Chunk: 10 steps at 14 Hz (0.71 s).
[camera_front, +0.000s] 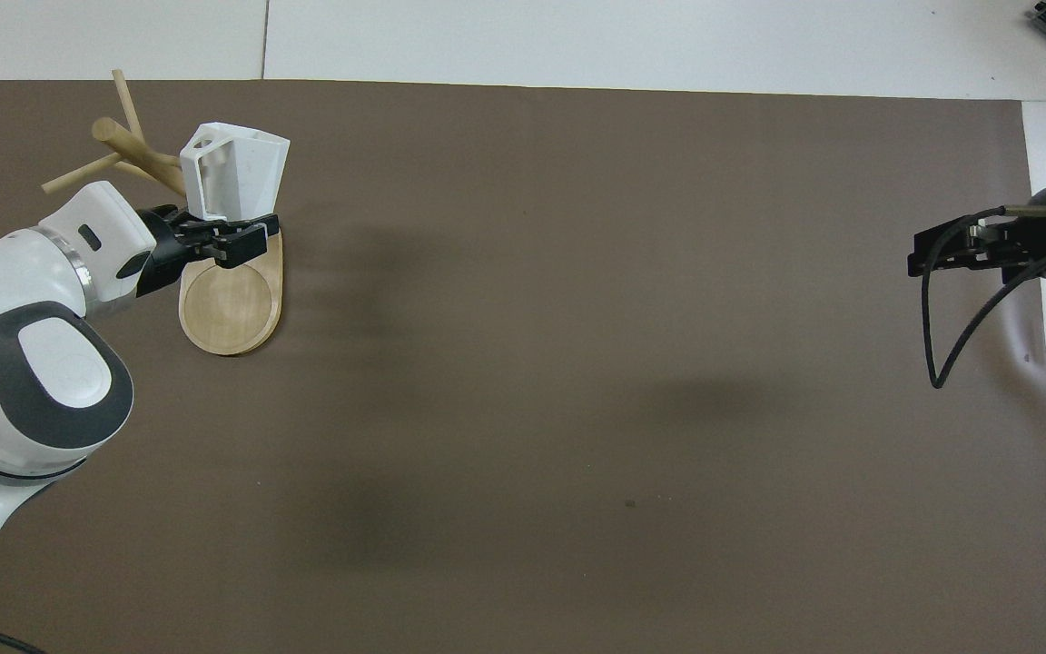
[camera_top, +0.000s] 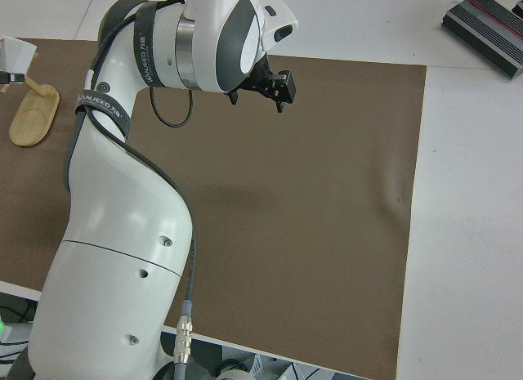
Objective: Hang cup on rack
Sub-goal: 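Carry the cup with the left gripper while the right gripper withdraws, then lower the cup handle onto a rack peg with the left gripper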
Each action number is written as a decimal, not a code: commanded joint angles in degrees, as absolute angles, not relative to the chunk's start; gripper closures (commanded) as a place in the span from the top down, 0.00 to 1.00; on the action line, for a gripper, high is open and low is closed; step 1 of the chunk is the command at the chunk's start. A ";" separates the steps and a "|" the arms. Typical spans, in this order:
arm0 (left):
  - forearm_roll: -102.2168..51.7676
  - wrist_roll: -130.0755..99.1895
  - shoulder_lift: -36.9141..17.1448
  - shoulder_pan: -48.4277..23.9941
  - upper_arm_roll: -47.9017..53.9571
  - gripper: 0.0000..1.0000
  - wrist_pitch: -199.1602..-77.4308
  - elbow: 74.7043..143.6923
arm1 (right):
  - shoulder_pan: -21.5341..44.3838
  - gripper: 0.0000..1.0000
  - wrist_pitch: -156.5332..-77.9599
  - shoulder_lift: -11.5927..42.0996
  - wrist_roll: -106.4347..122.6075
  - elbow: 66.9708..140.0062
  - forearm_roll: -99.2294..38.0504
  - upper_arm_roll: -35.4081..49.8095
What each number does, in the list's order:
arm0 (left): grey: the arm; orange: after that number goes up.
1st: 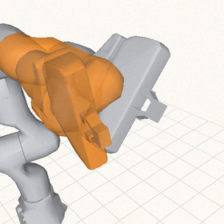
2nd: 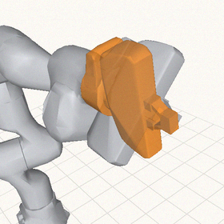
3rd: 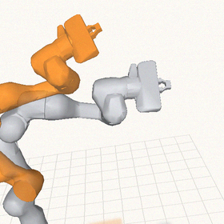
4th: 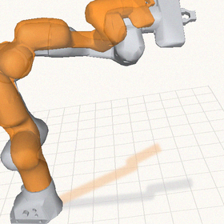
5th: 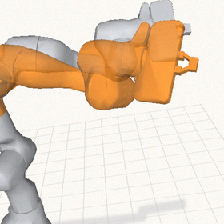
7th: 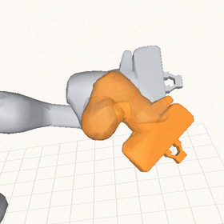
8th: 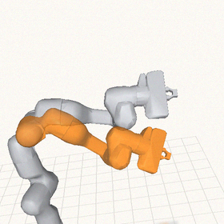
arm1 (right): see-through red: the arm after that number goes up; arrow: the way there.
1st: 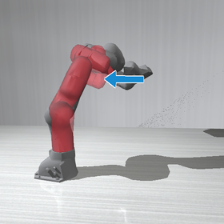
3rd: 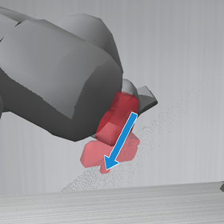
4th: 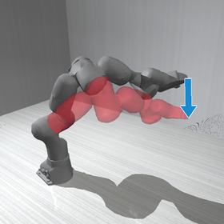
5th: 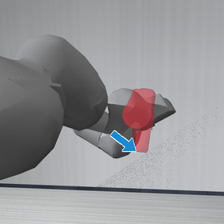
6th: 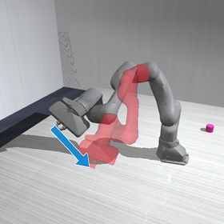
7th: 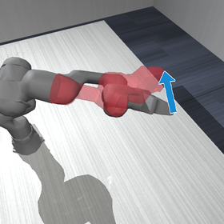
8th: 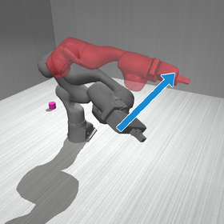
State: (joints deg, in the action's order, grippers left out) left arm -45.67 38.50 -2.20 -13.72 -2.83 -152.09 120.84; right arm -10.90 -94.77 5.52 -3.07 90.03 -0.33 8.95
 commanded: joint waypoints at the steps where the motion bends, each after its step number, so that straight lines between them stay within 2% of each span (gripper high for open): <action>1: -44.56 32.45 -2.81 -13.89 -2.99 0.00 -152.23 119.97 | -11.34 1.00 -92.55 4.57 -5.36 90.26 1.05 8.79; 10: -42.02 27.60 -4.22 -12.39 -3.25 0.00 -152.23 118.30 | -12.31 1.00 -92.46 4.04 -4.92 90.62 0.97 9.05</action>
